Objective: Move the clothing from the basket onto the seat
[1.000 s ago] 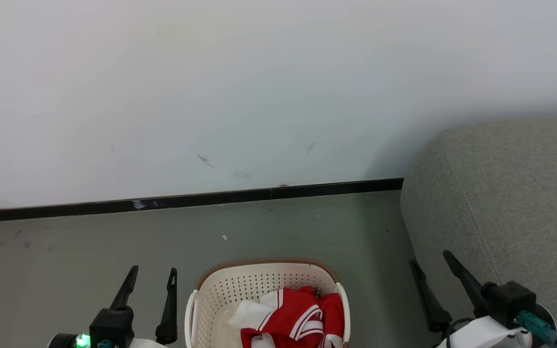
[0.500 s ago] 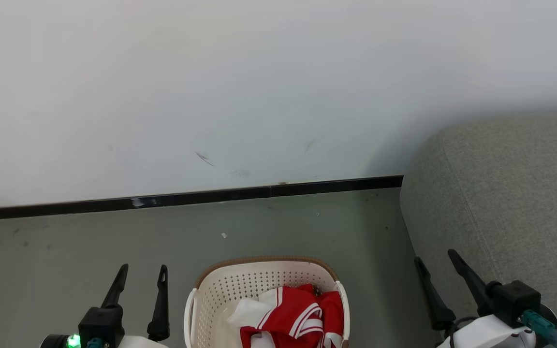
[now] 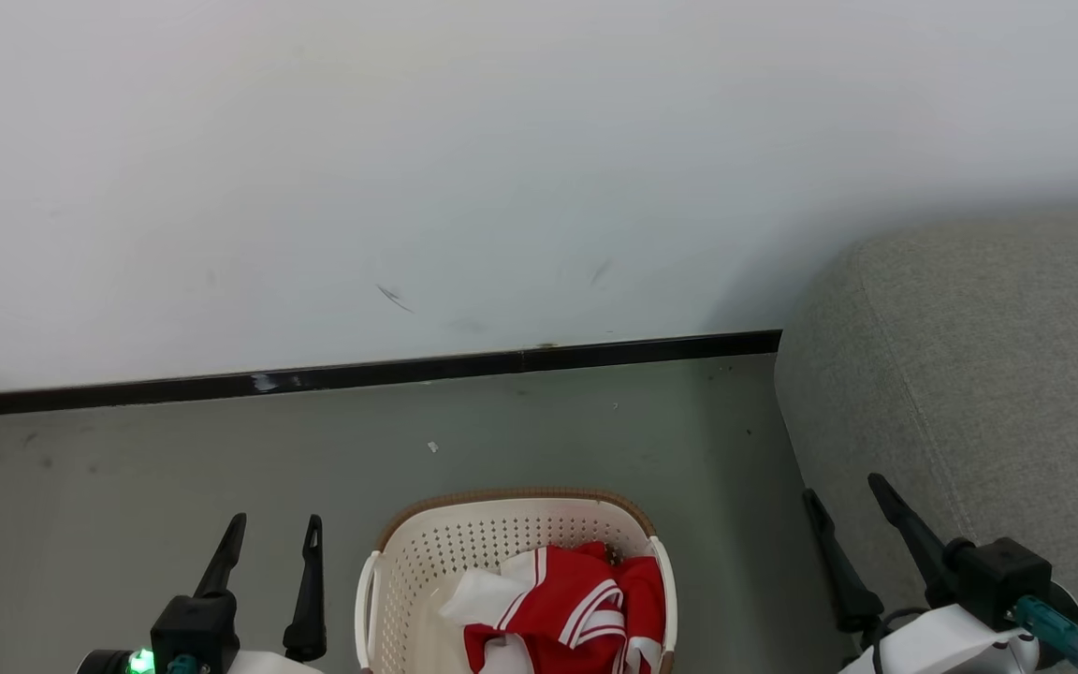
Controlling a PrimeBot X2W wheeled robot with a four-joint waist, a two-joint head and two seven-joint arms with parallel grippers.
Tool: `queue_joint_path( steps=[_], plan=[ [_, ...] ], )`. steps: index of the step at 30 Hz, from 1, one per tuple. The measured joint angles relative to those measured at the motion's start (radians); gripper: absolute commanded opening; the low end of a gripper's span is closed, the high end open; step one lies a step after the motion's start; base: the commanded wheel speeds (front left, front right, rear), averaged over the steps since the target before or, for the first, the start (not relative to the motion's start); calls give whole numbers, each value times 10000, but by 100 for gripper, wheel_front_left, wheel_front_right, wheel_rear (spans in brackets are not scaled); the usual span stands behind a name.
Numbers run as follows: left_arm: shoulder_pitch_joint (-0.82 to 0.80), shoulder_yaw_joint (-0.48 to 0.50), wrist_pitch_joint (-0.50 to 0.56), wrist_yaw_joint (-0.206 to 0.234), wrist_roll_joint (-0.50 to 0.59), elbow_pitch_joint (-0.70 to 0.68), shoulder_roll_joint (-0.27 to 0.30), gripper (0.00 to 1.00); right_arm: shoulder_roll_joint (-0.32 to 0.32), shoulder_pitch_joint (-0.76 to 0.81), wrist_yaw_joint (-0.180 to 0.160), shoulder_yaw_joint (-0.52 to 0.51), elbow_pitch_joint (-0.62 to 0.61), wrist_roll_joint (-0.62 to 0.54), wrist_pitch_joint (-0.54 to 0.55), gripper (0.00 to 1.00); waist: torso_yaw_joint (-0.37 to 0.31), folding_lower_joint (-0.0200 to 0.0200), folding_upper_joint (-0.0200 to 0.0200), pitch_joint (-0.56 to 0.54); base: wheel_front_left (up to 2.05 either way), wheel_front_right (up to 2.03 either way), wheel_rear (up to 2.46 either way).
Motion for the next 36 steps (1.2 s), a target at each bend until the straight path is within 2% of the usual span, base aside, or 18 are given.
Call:
queue_joint_path(
  steps=[11, 36],
  plan=[
    [1, -261, 0, -107, 102, 382, 123, 100, 4, 19, 0, -184, -113, 4, -10, 100, -44, 0, 0, 225, 0, 0, 0],
    [-1867, -1662, 518, -1076, 913, 1442, 230, 100, 29, 371, 0, -1060, -1150, 86, -13, 100, -455, -1, 0, 1388, 0, 0, 0]
  ],
)
